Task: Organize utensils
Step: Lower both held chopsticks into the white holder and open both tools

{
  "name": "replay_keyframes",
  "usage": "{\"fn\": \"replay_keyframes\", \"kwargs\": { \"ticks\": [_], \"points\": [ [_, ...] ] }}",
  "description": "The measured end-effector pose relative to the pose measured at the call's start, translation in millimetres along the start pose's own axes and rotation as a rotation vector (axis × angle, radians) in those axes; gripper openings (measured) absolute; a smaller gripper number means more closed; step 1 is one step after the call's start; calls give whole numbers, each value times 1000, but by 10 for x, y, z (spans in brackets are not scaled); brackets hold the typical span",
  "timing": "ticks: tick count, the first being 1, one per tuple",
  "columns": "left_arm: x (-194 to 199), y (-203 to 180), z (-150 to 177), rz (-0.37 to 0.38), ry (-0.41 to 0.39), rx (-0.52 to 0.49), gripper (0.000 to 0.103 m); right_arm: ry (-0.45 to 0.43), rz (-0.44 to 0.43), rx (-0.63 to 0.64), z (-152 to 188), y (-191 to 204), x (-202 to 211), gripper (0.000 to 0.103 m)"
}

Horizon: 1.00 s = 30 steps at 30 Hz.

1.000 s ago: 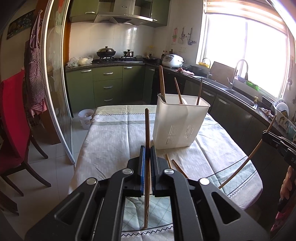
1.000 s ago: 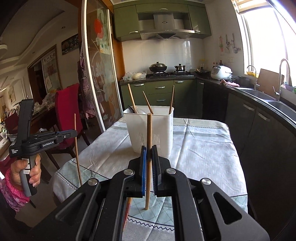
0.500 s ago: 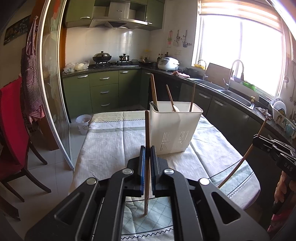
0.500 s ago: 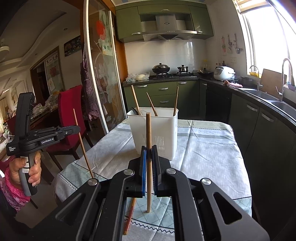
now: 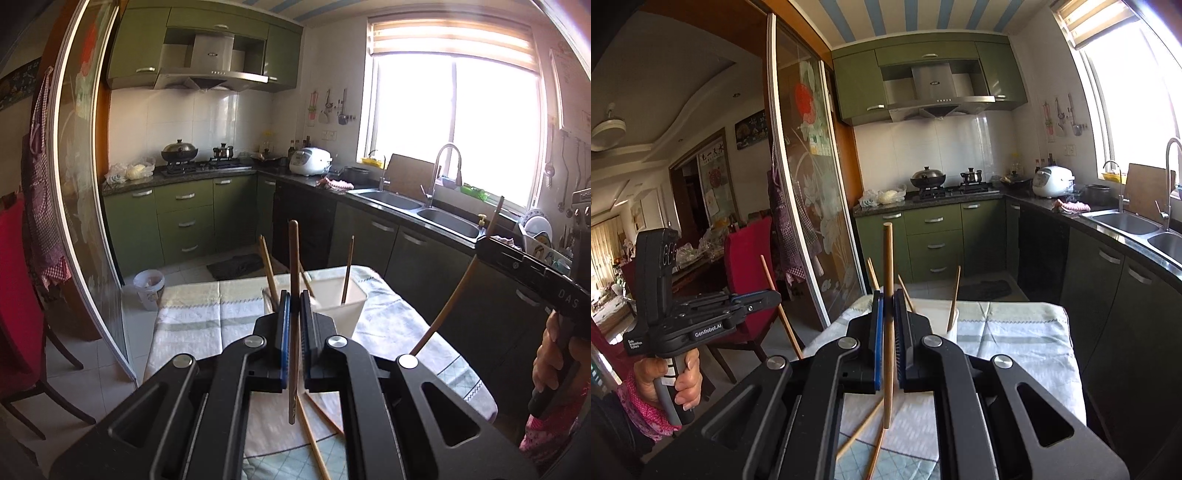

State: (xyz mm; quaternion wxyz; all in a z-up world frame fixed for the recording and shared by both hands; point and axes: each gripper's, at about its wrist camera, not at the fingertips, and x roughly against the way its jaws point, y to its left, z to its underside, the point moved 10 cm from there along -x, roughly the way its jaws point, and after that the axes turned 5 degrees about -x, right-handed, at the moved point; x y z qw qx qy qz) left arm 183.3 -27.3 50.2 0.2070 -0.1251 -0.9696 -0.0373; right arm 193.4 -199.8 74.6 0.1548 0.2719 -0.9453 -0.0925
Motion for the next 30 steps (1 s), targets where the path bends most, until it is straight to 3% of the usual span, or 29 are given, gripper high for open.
{"fn": "replay_keyframes", "kwargs": {
  "ticks": [6,11,20,25,27,28,30],
  "points": [
    [16,-122,-811,-31,-158,-62,5,-123,7,25,-717,-3,-163,6],
    [-350,-114,-1149,-39,-183,-44,5,-131,59,56,-929,-132,-550,6],
    [-1305,47,-608,-43,3,22,5,77,117,15,-262,-604,-1450,6],
    [-1508,119,-269,-30,93,44,5,171,116,-6,69,-745,-1705,8],
    [-1514,134,-191,-29,112,48,15,182,118,-6,110,-769,-1724,20],
    [-1501,152,-172,-31,116,49,24,178,118,-8,118,-779,-1697,21],
    [-1438,153,-164,-38,113,45,31,162,109,-14,96,-748,-1581,21]
  ]
}}
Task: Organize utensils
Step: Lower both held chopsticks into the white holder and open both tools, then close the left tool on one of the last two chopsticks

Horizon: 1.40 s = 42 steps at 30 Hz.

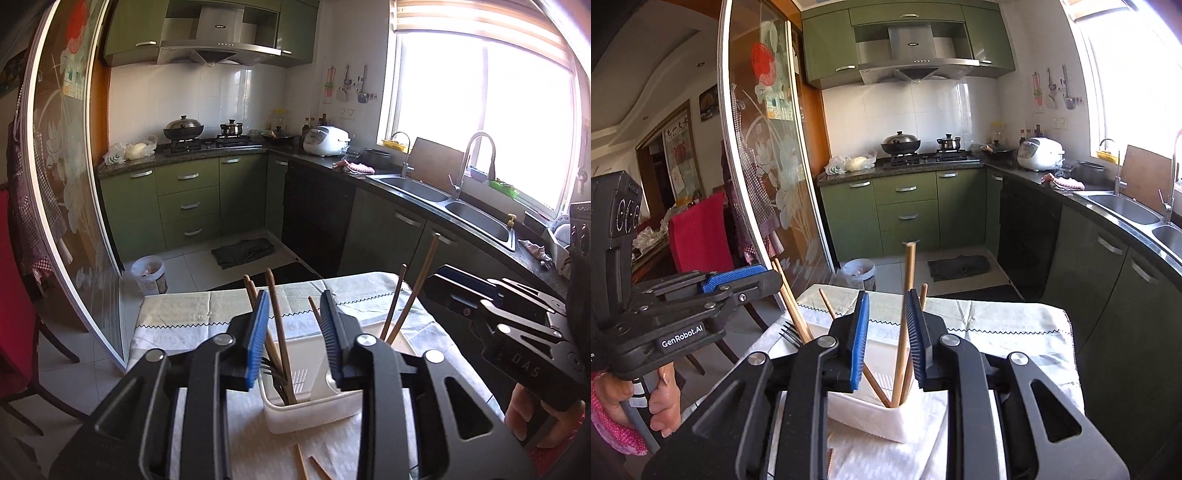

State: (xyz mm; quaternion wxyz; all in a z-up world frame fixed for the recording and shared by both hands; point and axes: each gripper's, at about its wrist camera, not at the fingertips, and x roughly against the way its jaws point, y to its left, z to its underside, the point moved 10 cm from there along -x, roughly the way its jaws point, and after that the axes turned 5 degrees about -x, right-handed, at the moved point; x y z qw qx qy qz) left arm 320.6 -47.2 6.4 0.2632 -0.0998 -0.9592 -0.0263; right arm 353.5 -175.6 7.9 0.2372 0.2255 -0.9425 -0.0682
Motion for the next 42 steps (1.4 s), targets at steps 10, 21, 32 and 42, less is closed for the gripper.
{"fn": "replay_keyframes", "kwargs": {
  "ticks": [10,21,32,42],
  "points": [
    [296,-95,744,6,190,6,71,-67,8,-43,661,-69,1085,36],
    [-206,-131,2245,-2,599,28,46,8,72,-281,1623,-897,1633,43],
    [-472,-199,2384,-97,657,-6,46,8,14,-357,1746,-1062,1744,45],
    [-544,-316,2419,-69,691,22,8,0,14,-407,1742,-1163,1793,47]
  ]
}}
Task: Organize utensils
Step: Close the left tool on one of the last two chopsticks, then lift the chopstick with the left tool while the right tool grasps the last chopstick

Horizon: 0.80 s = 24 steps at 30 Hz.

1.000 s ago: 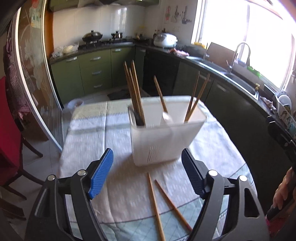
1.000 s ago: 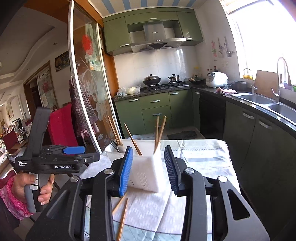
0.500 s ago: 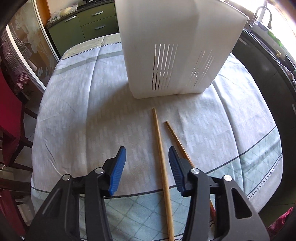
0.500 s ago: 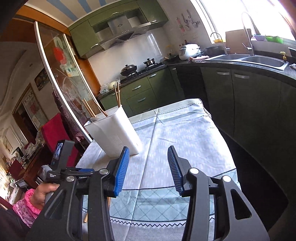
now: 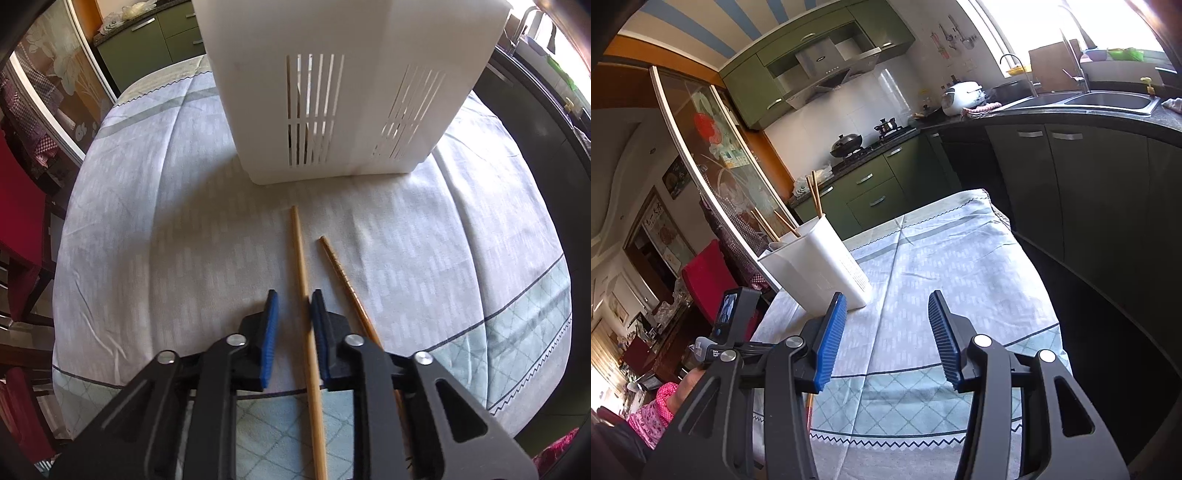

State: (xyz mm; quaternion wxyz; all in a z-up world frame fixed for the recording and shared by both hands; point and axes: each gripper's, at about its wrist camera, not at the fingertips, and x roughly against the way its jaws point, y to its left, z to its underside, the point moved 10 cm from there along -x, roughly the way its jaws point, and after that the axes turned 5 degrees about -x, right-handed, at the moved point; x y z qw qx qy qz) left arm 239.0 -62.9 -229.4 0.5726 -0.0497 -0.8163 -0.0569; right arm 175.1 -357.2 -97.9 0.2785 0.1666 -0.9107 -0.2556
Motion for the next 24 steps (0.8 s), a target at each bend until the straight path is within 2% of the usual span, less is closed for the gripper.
{"fn": "replay_keyframes", "kwargs": {
  "ticks": [6,9,17,24],
  "points": [
    [30,-2,23,41,-13,20,6,25,7,1,41,39,-65,48],
    [191,93,6,65,-69,39,6,68,5,26,116,144,-176,49],
    [1081,403,85,79,-328,65,6,229,11,124,515,537,-678,51],
    [1727,676,291,8,-552,70,6,398,58,306,1097,933,-1345,51]
  ]
}}
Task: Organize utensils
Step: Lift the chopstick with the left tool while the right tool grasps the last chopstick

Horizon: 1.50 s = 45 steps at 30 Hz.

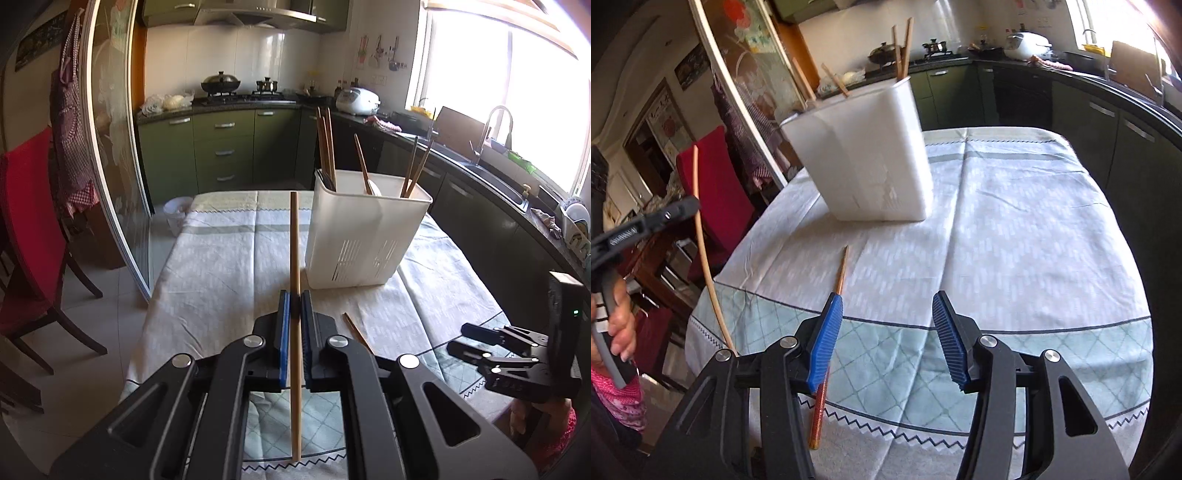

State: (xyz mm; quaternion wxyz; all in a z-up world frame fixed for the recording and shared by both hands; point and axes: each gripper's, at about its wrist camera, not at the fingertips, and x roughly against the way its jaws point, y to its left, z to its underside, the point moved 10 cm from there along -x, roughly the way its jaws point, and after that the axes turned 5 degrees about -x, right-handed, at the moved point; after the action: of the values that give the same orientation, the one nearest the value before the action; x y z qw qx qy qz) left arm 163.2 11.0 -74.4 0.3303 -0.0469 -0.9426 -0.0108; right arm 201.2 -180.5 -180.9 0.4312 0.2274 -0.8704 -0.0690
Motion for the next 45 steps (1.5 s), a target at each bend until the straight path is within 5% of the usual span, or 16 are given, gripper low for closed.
{"fn": "replay_keyframes", "kwargs": {
  "ticks": [11,15,21,26,45],
  "points": [
    [270,194,45,-4,-81,-1,6,218,126,182,-109,502,-1135,38],
    [270,183,39,6,-85,-9,6,233,146,171,-202,514,-1255,37],
    [248,161,57,17,-85,-15,6,231,163,195,-202,590,-1324,7],
    [202,132,89,28,-69,-19,6,222,130,167,-186,603,-1276,6],
    [244,32,25,53,-72,-29,6,-250,-16,106,-742,711,518,6]
  ]
}}
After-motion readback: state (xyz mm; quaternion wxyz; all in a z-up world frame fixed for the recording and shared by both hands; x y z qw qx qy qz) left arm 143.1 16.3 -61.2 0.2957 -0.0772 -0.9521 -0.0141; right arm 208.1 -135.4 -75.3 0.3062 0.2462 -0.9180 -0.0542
